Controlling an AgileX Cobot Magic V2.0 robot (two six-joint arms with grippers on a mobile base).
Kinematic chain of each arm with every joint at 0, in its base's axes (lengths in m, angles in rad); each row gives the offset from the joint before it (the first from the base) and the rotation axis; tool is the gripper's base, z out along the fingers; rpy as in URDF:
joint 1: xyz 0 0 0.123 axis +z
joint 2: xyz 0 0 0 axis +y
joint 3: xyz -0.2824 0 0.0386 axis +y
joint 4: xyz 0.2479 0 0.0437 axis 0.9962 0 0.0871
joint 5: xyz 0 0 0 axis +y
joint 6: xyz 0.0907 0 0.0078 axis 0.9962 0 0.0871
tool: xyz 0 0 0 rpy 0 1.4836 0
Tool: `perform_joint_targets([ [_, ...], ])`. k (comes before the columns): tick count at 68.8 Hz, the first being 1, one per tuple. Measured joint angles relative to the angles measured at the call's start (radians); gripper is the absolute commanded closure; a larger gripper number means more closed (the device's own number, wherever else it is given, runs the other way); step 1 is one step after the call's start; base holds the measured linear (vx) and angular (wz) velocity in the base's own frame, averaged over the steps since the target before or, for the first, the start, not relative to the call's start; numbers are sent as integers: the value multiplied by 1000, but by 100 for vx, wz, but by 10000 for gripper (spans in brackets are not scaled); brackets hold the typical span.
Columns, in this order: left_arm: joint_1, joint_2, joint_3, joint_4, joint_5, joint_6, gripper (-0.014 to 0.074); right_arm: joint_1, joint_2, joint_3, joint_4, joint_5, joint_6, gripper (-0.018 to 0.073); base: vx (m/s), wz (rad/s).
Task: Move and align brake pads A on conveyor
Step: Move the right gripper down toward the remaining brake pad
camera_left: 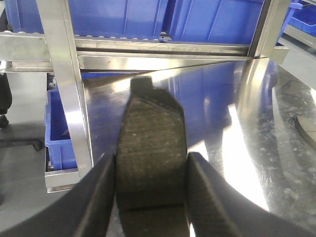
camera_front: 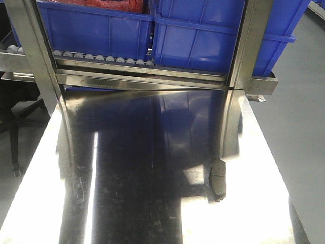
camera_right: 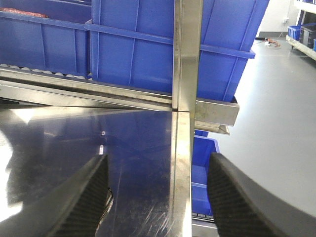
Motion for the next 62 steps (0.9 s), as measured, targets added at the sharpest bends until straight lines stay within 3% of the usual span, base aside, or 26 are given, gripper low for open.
perform_joint_targets([
  [10,0,0,0,0,0,0,602,0,109,-79,1,52,0,122,0,0],
  [39,0,0,0,0,0,0,602,0,819,-475,18,480,80,122,0,0],
  [53,0,0,0,0,0,0,602,2,1096,-561,83,516,82,122,0,0],
  [62,0,0,0,0,0,0,602,60,1223,-610,102,517,103,122,0,0],
])
